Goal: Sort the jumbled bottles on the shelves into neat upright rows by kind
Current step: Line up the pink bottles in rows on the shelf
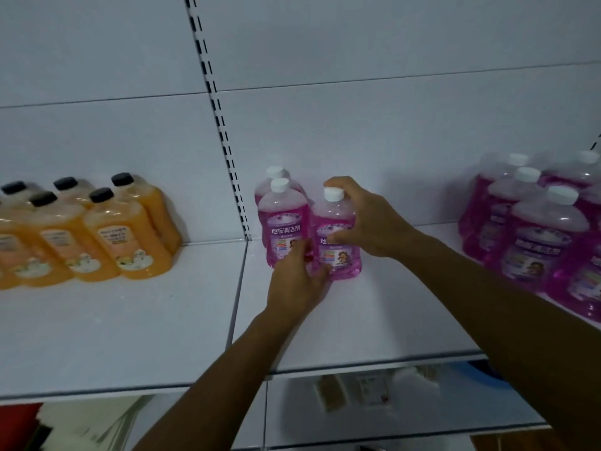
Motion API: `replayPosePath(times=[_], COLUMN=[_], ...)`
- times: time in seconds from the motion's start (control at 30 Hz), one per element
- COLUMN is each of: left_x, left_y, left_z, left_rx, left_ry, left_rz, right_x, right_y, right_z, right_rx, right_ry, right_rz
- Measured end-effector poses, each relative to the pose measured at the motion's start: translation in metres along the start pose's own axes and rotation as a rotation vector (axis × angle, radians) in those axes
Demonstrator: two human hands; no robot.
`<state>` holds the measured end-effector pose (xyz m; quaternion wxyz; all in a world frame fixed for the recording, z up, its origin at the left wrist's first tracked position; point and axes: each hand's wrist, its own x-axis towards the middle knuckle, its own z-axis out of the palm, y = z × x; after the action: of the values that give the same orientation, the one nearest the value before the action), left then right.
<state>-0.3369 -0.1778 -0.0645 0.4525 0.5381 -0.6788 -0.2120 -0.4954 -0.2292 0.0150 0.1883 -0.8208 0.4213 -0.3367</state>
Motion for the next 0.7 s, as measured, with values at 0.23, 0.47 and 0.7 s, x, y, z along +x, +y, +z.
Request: replayPosePath(times=[0.23,0.47,0.7], left_x=[0.008,0.026,0.035], left_y=[0.005,0.012,0.006], left_z=[0.023,0.033,0.028], left_rx=[0.054,0.075,0.03], left_ry=[0.012,-0.071,-0.211], left_rz=[0.039,-0.075,-0.139], right_x=[0.022,0.045,0.058], right_y=[0.025,0.038,0.051], right_z=[0.0,0.017,0.028], right_rx=[-0.202,-0.213,-0.218], right_ry=[0.083,0.166,0.184], right_rz=[0.051,0.026,0.003])
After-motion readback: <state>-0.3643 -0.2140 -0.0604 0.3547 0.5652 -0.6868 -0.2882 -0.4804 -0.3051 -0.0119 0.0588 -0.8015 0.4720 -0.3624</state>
